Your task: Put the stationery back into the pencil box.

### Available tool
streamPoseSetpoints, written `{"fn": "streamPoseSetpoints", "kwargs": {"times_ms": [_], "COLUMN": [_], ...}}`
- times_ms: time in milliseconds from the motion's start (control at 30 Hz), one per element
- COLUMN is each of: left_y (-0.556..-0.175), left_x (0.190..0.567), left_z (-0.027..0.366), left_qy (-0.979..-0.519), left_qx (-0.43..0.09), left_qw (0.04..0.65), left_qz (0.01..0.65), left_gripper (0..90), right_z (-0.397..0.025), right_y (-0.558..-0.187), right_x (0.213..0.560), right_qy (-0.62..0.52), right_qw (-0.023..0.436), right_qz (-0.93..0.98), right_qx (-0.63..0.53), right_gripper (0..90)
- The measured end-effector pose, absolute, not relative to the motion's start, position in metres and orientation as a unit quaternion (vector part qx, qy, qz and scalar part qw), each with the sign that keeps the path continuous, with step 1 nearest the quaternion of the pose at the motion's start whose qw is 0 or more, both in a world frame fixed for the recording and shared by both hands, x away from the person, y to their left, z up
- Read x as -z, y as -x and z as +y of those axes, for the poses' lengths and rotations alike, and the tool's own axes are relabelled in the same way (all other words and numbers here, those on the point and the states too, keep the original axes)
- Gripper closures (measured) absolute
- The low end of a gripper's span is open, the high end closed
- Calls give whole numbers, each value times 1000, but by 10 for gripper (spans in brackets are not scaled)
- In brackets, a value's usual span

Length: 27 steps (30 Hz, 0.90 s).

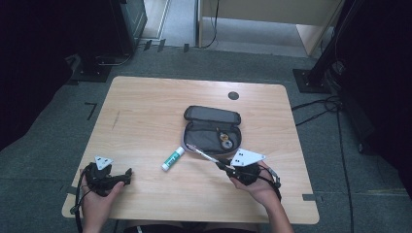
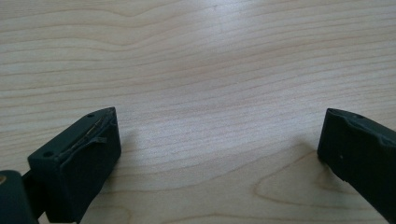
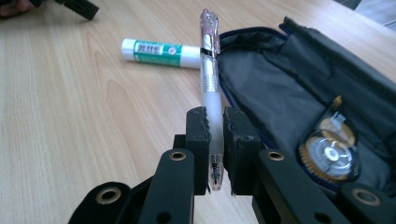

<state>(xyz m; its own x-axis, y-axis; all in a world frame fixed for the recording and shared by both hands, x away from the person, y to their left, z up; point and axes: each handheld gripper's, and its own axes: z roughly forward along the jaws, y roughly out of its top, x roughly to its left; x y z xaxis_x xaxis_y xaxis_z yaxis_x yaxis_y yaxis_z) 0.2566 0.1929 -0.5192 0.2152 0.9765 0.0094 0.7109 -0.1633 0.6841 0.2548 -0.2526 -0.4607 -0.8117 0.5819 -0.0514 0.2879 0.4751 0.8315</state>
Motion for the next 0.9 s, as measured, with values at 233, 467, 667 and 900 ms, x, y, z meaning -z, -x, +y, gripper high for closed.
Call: {"fn": "streamPoseSetpoints", "kwargs": {"times_ms": [233, 467, 667, 900], "left_y": [-257, -257, -257, -257], "left_x": [519, 519, 519, 519], "left_z": [193, 193, 193, 193], "left_qy": [-726, -726, -726, -726], "left_qx": [-234, -234, -234, -234], "left_qw": [284, 284, 284, 284], "left_qz": [581, 581, 581, 581], "left_gripper": [0, 0, 0, 0], "right_z": [-254, -255, -256, -255], "right_y": [-267, -281, -292, -303], "right_x": [449, 442, 442, 444], "right_qy": [-259, -267, -278, -290], "right_qw": [177, 177, 177, 173], "right_qz": [839, 834, 833, 838], "right_qx": [-445, -449, -444, -428], "right_gripper": [814, 814, 813, 813]}}
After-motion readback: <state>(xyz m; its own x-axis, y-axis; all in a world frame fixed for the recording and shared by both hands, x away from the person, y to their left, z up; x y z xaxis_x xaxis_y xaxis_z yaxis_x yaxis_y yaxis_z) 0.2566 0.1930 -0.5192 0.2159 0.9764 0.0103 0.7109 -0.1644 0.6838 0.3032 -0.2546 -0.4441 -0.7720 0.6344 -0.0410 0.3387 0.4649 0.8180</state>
